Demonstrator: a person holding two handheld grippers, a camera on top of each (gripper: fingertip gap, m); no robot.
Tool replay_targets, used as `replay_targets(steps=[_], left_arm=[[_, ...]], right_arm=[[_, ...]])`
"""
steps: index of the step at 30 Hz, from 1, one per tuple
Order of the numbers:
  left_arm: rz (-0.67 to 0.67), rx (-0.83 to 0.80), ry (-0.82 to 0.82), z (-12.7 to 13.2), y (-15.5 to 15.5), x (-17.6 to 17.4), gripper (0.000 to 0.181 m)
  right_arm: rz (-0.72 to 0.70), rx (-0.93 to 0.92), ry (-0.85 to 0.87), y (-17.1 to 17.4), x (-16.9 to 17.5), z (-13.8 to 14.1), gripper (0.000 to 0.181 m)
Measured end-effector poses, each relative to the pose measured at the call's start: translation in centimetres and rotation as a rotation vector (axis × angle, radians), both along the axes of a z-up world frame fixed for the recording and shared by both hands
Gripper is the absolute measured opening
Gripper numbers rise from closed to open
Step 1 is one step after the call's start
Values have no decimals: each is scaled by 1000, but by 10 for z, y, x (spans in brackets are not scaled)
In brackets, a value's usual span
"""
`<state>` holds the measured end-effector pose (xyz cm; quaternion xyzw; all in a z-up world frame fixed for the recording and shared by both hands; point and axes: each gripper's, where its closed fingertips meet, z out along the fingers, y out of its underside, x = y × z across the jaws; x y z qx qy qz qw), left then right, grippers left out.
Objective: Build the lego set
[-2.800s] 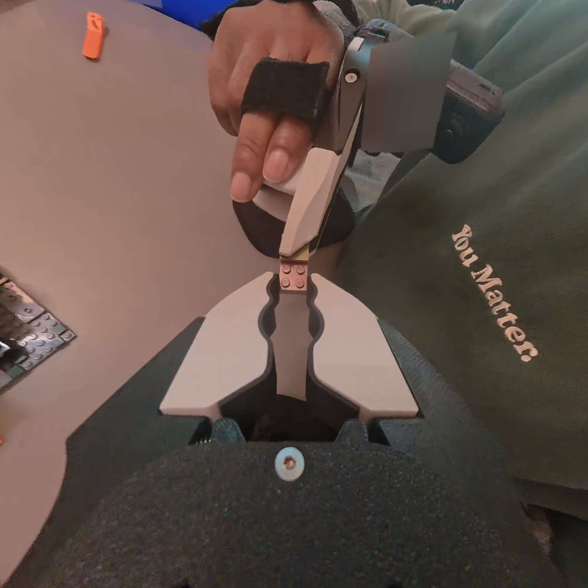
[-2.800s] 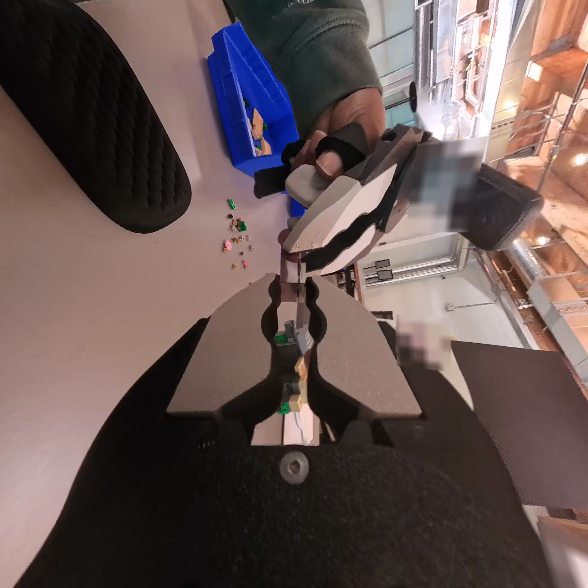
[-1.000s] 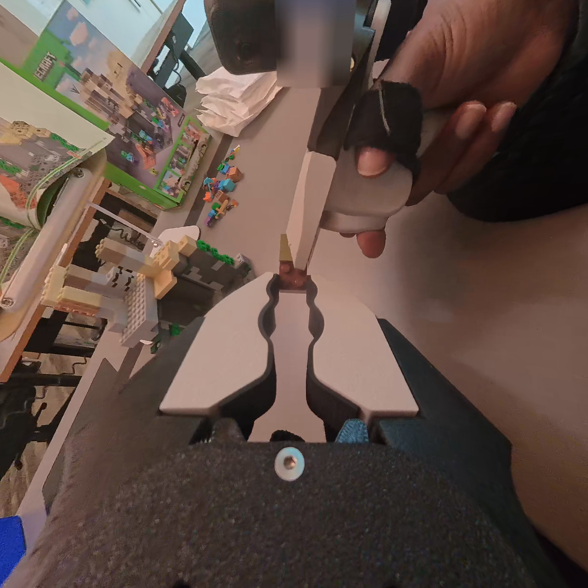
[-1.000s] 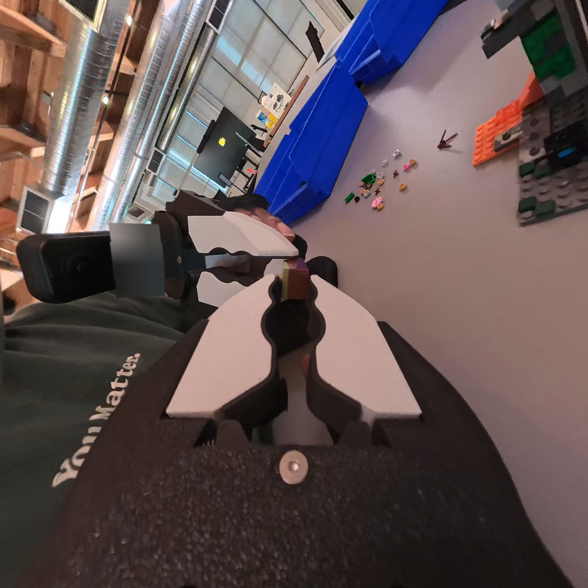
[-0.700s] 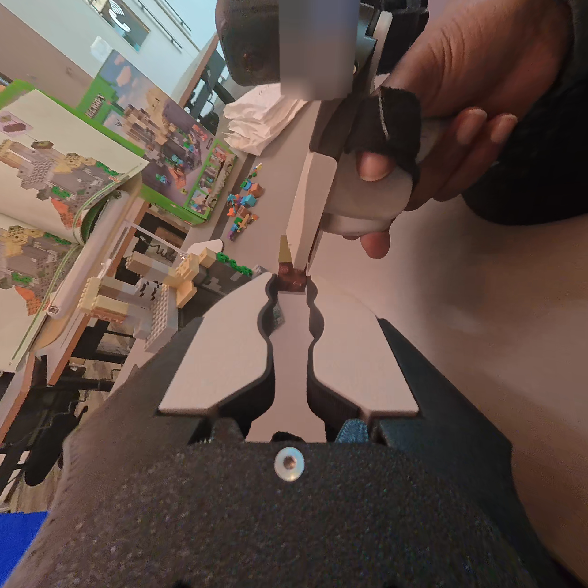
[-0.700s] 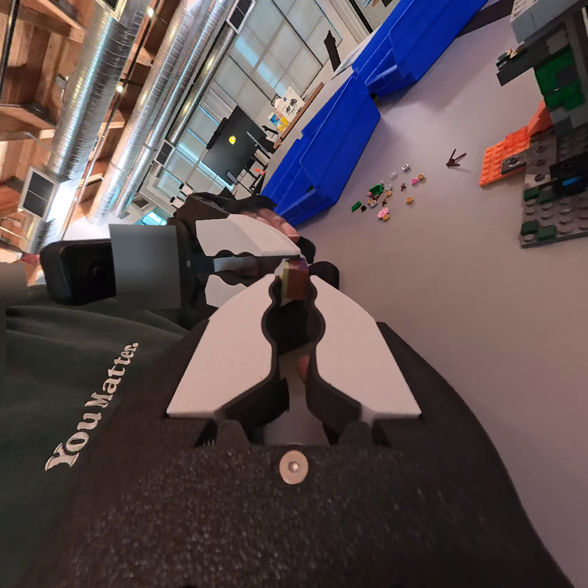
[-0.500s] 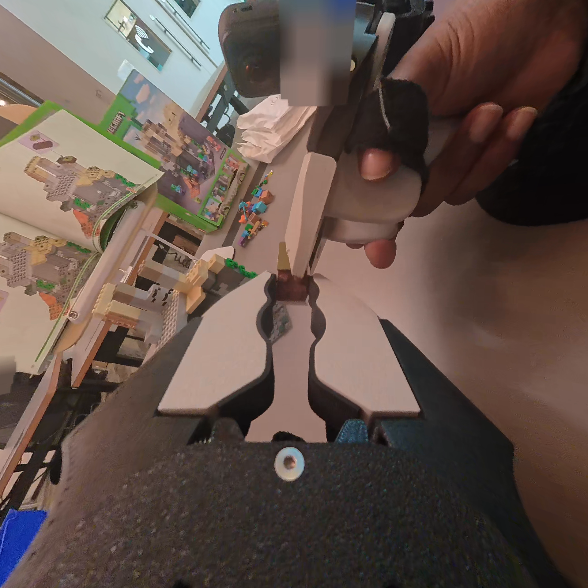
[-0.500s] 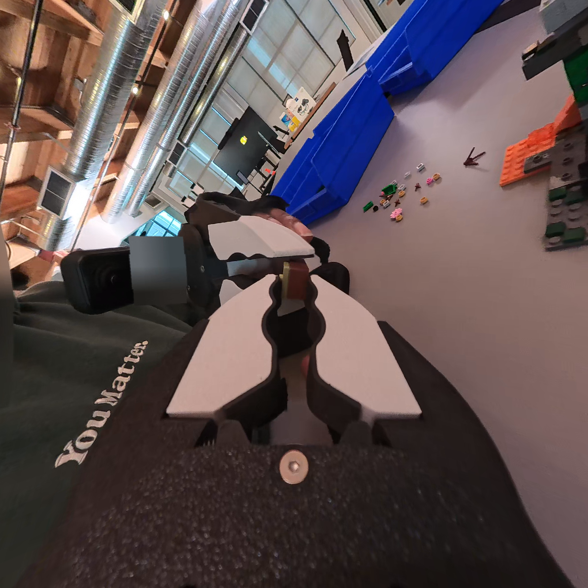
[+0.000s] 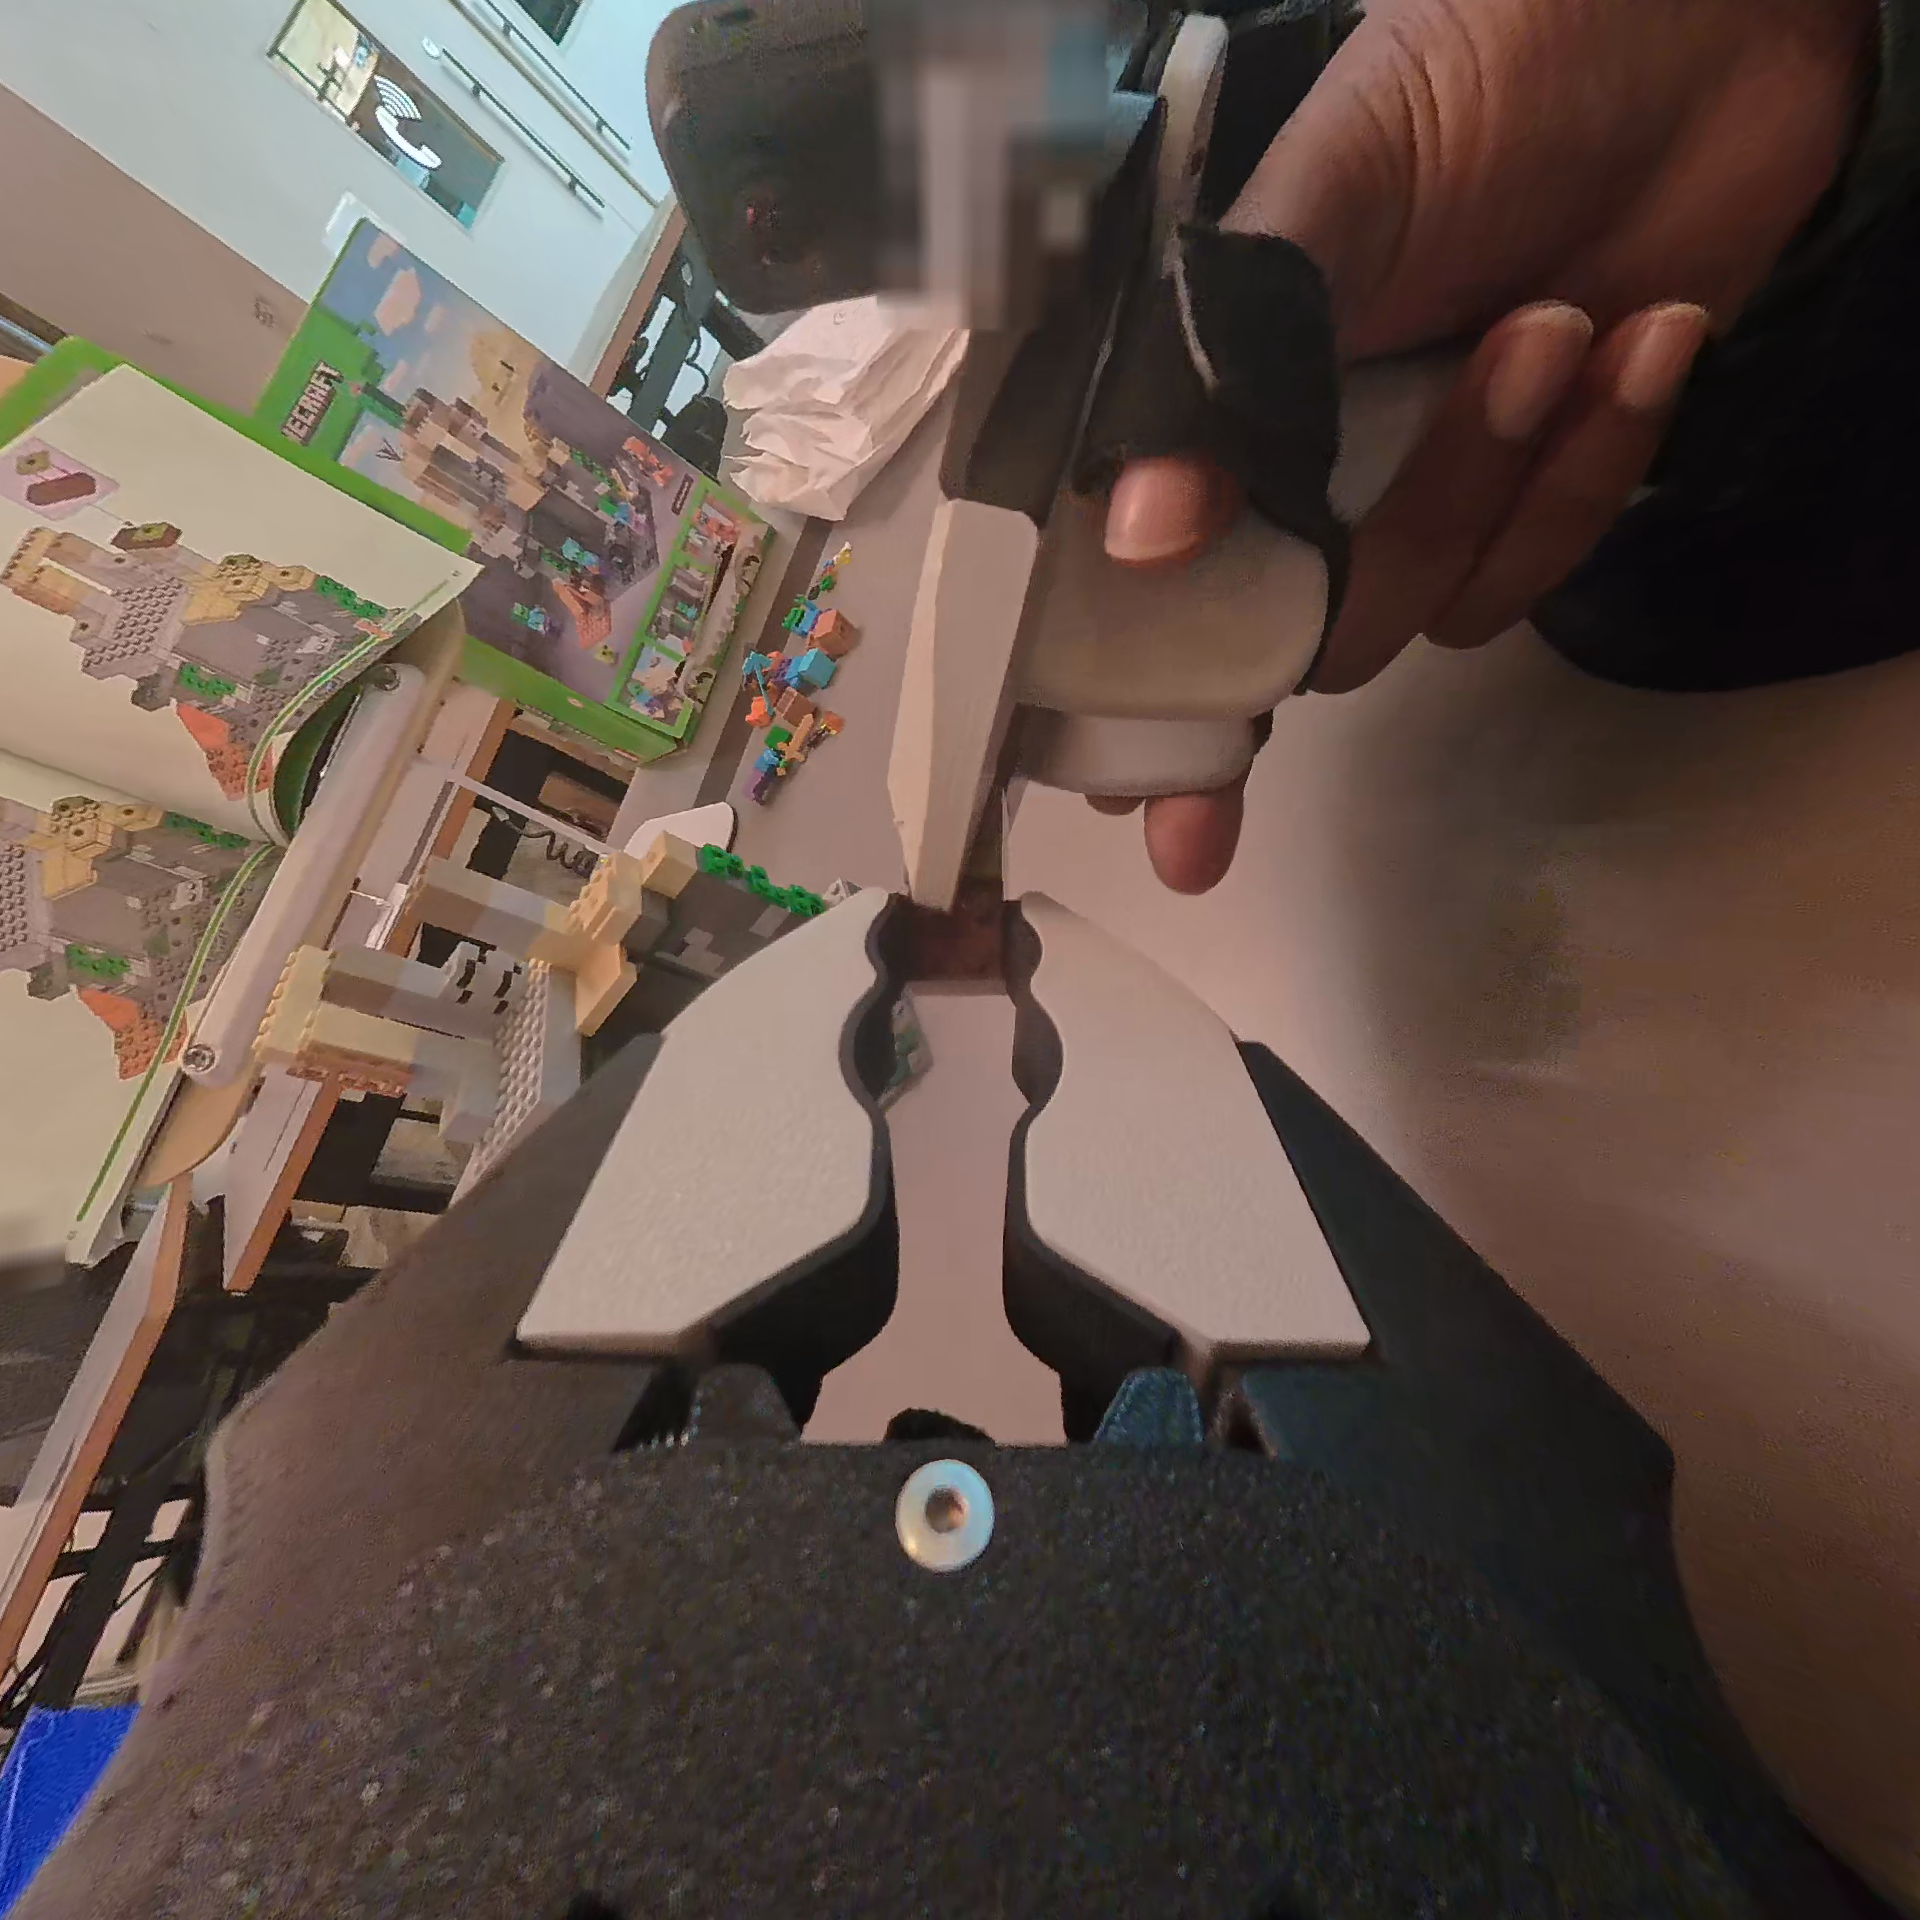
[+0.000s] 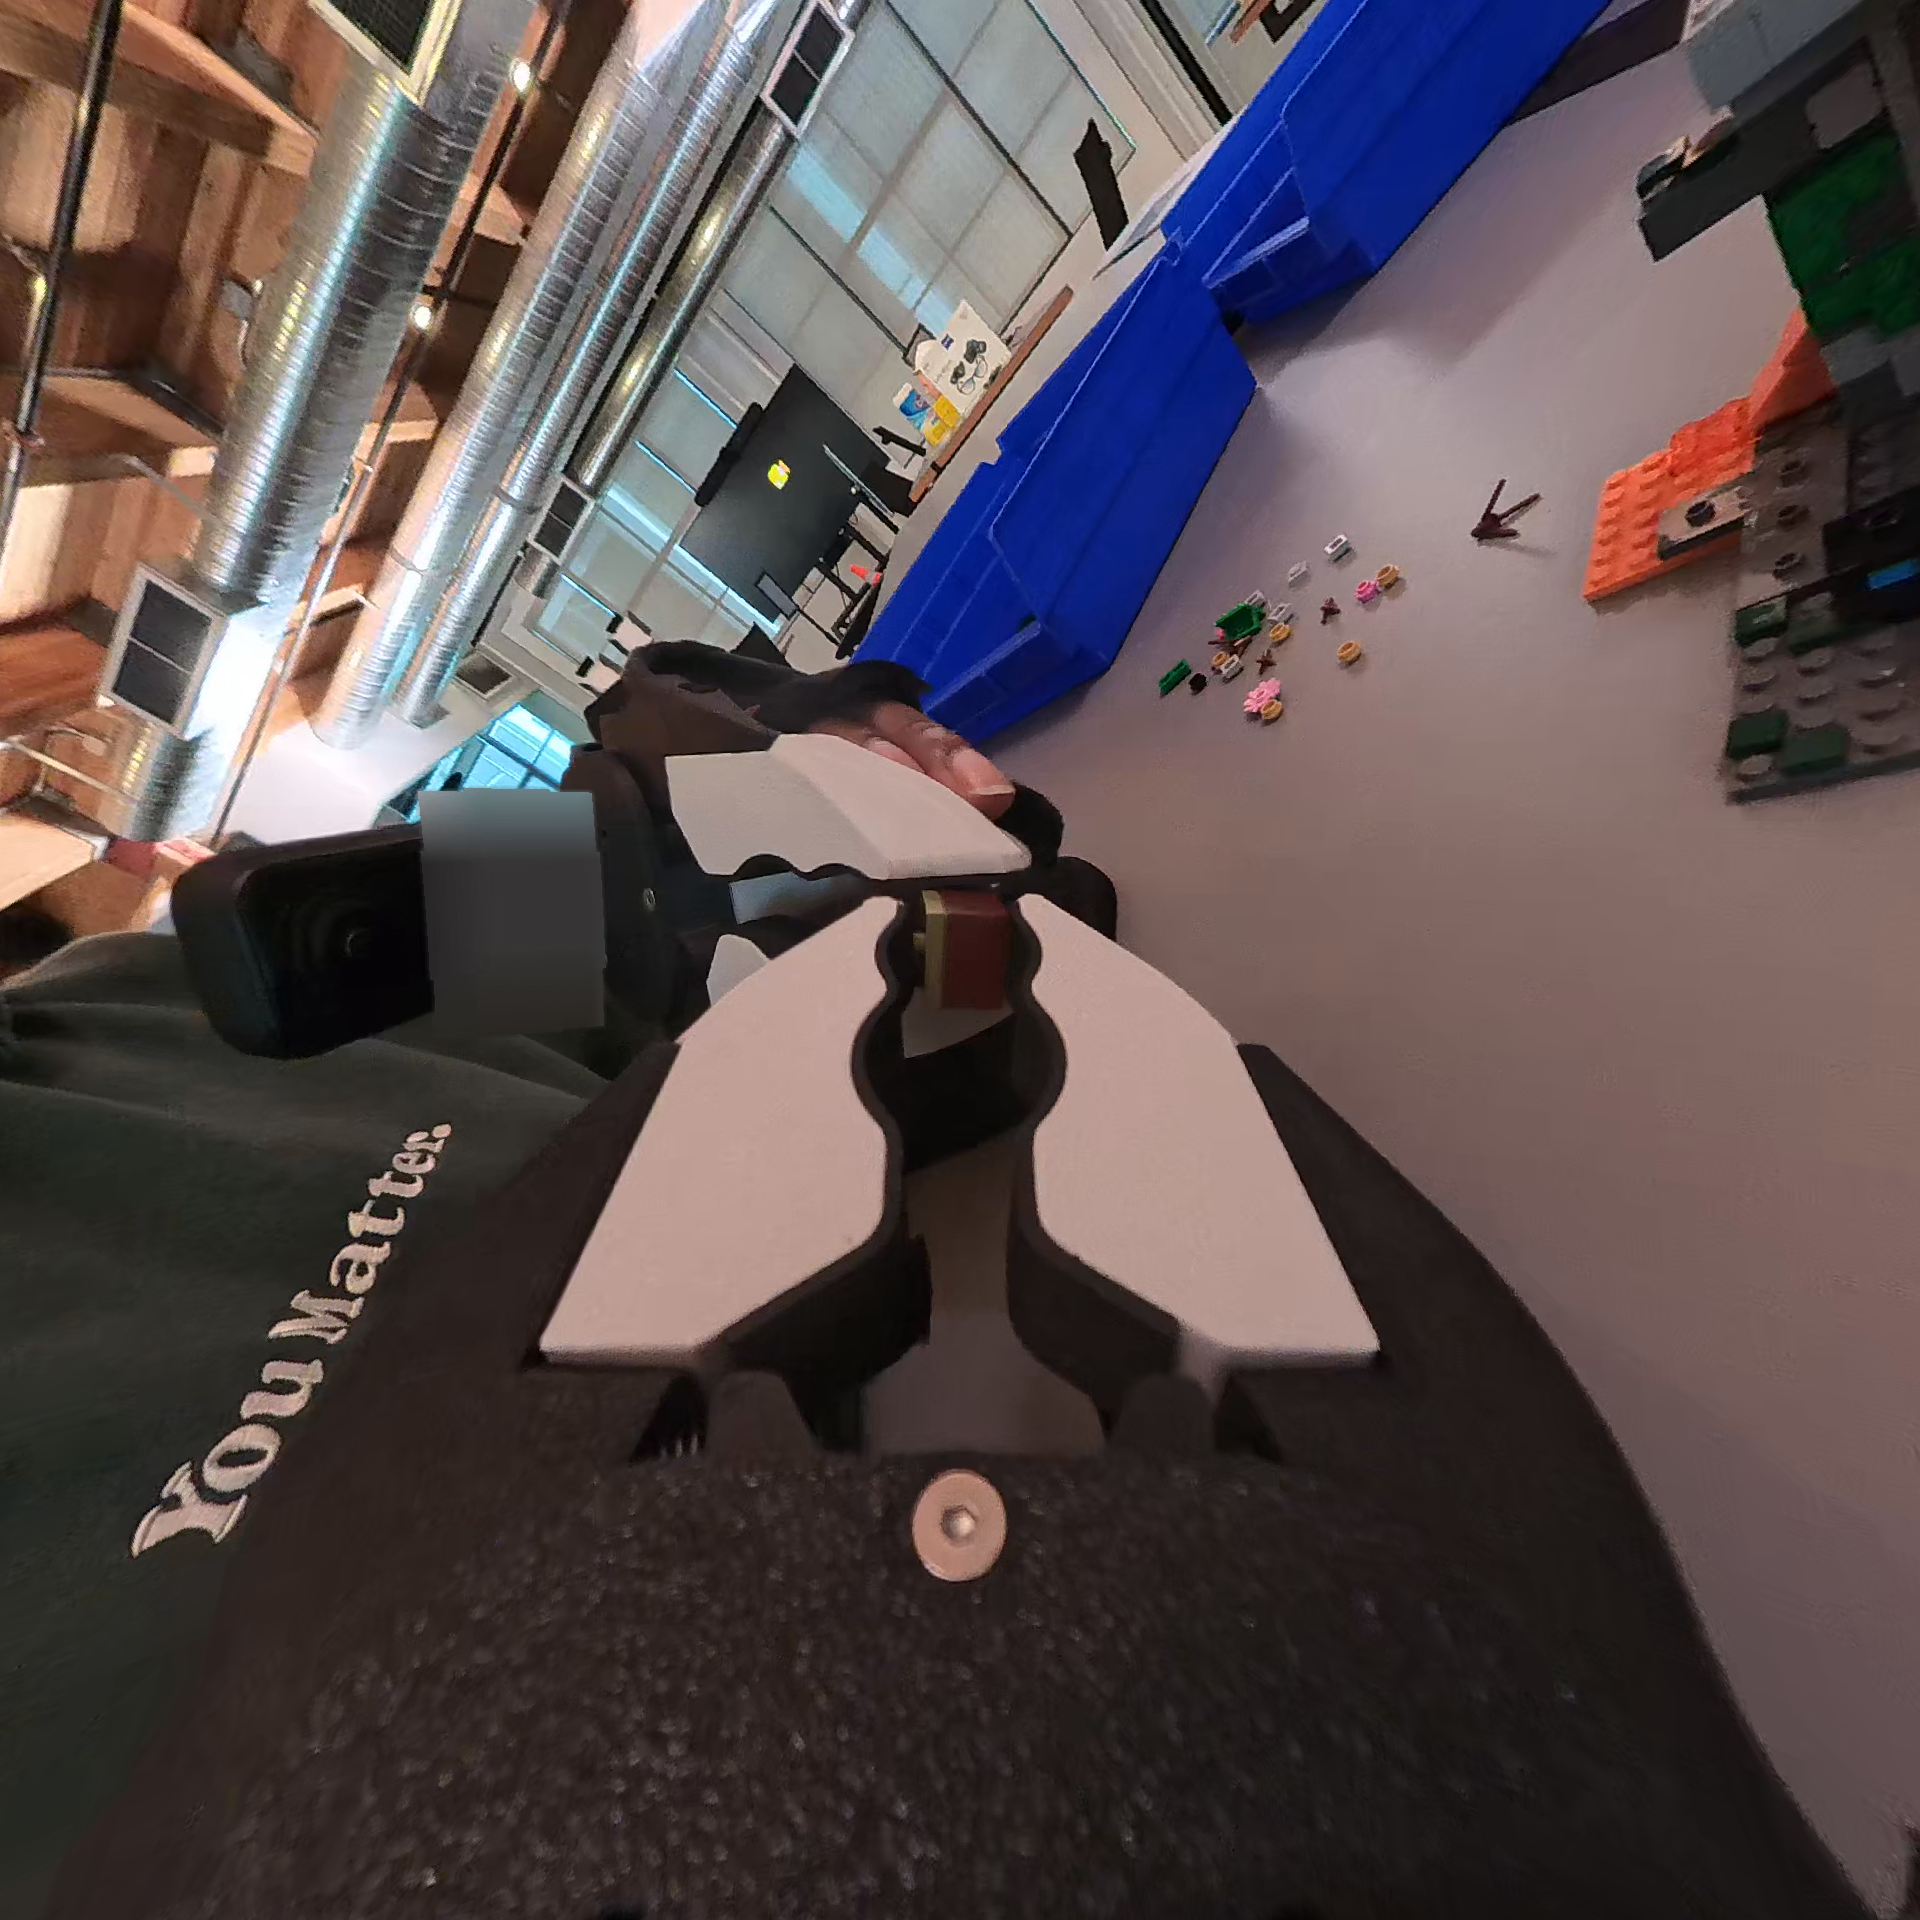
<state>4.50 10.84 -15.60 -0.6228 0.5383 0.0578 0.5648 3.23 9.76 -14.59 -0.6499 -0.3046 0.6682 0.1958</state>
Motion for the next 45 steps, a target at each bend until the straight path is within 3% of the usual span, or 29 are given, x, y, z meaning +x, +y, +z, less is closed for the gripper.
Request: replay_targets(steps=[10, 16, 20, 24, 30, 33, 38, 42, 45], left_arm=[[26, -33, -71, 0, 8, 0, 28], [-7, -22, -61, -1, 4, 2, 18], [-52, -112, -93, -6, 1, 3, 17], [-139, -265, -157, -9, -5, 6, 17], [-234, -494, -239, -19, -7, 6, 17], [-296, -623, -306, -21, -7, 9, 17], [-352, -728, -353, -26, 1, 12, 17], [-377, -750, -337, -30, 7, 18, 17], [-396, -769, -350, -30, 12, 25, 17]], right_arm=[[-14, -117, 4, 7, 4, -2, 15], [-6, -177, 7, 9, 5, -4, 14], [24, -192, -9, 6, 6, -8, 16], [75, -5, -46, 3, 7, -6, 27], [151, 522, -75, 11, 21, 0, 34], [212, 676, -116, 7, 24, -5, 34], [215, 728, -143, 8, 20, -13, 31], [176, 744, -139, 14, 23, -15, 14], [181, 733, -150, 17, 25, -18, 17]])
